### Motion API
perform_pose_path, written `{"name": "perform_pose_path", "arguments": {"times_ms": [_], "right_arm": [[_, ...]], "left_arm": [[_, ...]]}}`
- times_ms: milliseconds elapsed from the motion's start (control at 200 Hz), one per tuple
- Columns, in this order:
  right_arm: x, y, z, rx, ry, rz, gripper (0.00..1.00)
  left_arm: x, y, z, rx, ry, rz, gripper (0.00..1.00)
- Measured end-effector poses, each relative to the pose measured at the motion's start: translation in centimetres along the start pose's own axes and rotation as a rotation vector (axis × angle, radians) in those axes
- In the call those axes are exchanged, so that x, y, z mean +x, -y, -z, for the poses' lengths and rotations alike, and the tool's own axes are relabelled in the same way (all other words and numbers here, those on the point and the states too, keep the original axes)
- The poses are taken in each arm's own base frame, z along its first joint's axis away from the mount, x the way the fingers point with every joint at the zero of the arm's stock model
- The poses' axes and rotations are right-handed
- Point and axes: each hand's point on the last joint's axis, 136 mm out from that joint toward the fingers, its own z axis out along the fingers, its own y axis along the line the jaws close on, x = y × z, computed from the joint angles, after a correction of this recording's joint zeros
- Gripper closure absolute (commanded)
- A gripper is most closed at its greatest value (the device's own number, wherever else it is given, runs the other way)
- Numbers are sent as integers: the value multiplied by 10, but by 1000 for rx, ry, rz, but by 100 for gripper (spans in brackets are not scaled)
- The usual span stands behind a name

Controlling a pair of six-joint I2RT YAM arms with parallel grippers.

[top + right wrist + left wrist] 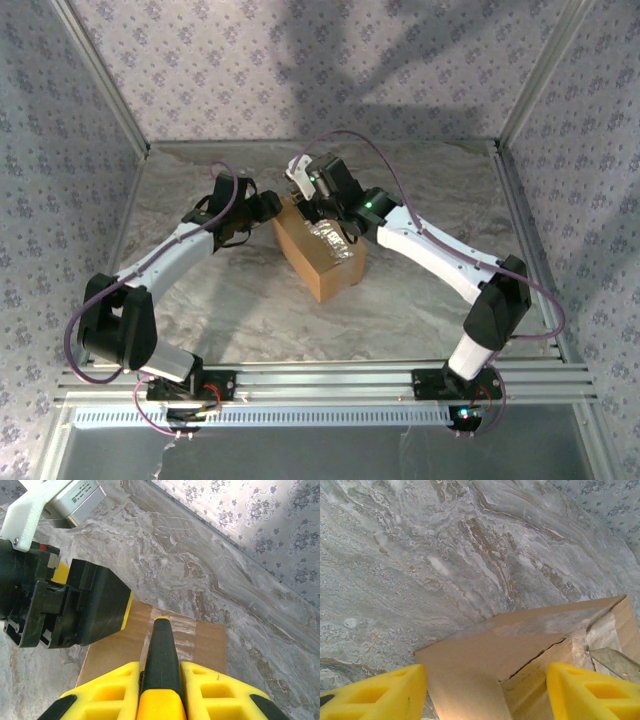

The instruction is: Unpack the express box

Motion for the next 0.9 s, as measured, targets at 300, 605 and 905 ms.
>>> {"name": "perform_pose_path", "arguments": {"times_ms": [300, 605, 905], "right_arm": [[2, 0, 2, -1, -6, 1, 100], [3, 0, 0, 2, -6, 1, 100], [6, 0, 0, 6, -2, -4, 100]], "left_arm": [[1, 1, 0, -1, 1, -3, 36], [0, 1, 1, -5, 2, -20, 36], [-6, 5, 6, -15, 3, -60, 36]]}}
